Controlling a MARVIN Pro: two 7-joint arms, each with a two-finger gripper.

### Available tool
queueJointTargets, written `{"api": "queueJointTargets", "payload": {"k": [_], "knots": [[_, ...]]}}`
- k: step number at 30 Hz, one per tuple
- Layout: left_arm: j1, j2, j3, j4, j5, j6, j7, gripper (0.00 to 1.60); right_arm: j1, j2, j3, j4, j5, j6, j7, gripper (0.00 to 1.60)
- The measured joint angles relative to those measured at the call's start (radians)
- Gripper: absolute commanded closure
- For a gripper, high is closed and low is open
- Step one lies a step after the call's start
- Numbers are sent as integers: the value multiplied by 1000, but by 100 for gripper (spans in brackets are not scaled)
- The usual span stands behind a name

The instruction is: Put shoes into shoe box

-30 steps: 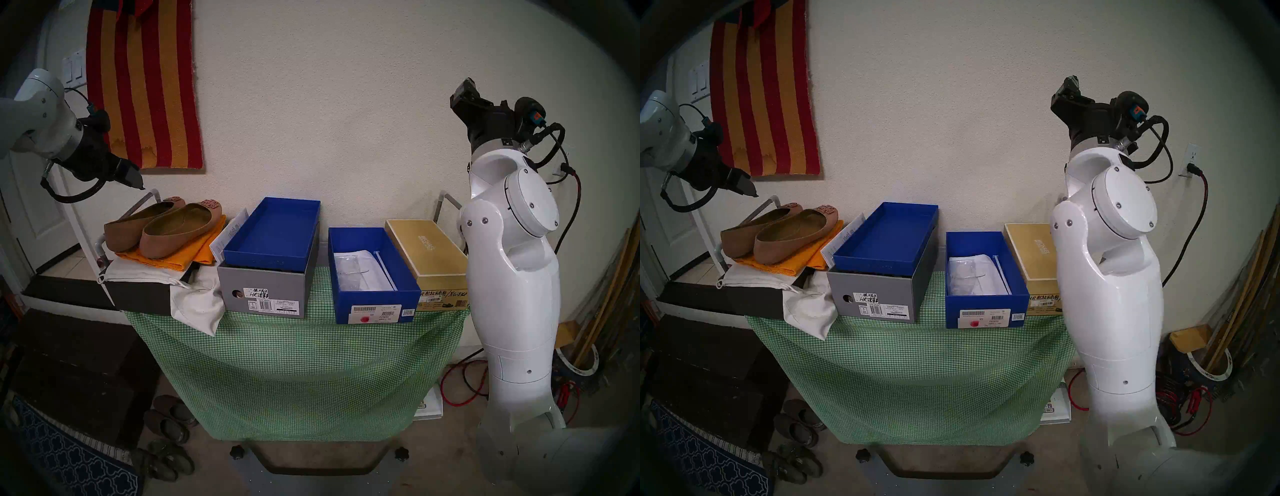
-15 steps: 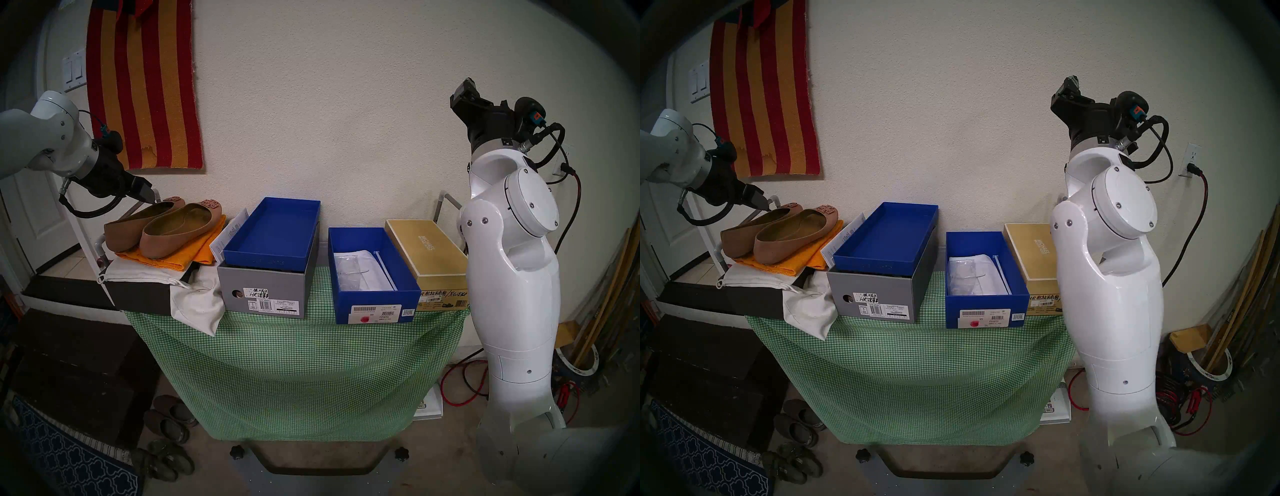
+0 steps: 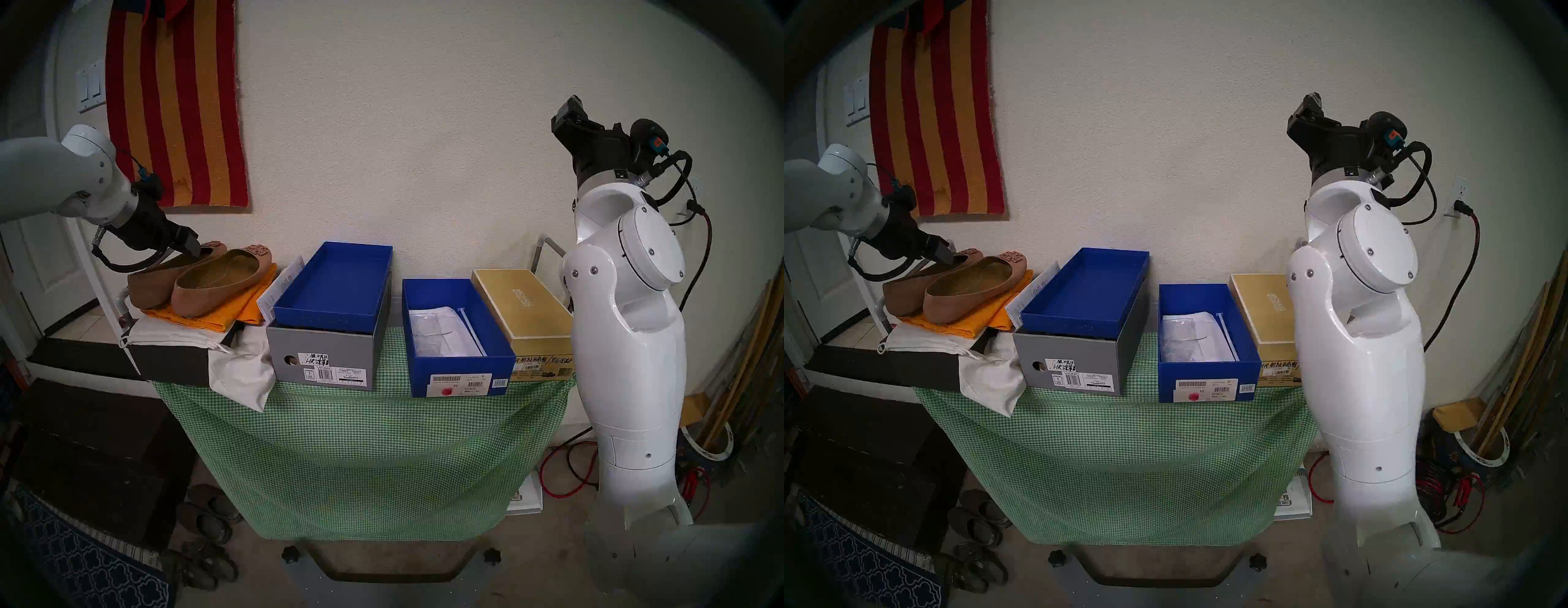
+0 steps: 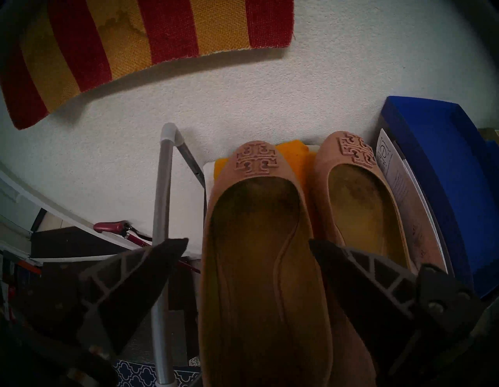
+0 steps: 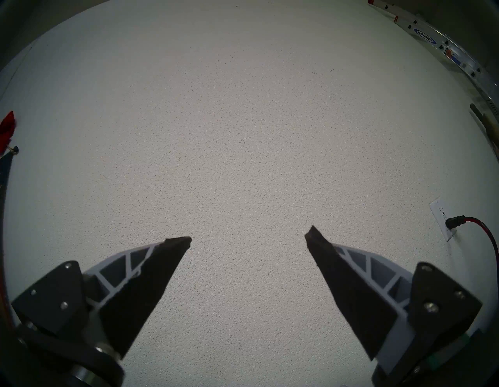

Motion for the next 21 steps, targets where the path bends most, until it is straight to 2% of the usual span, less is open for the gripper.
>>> {"api": "queueJointTargets", "payload": {"k": [12, 21], "knots": [[154, -91, -30, 171, -41, -2, -75, 0, 0, 0, 0, 0, 0, 0, 0, 0], [233, -112, -35, 250, -37, 19, -132, 0, 0, 0, 0, 0, 0, 0, 0, 0]]}}
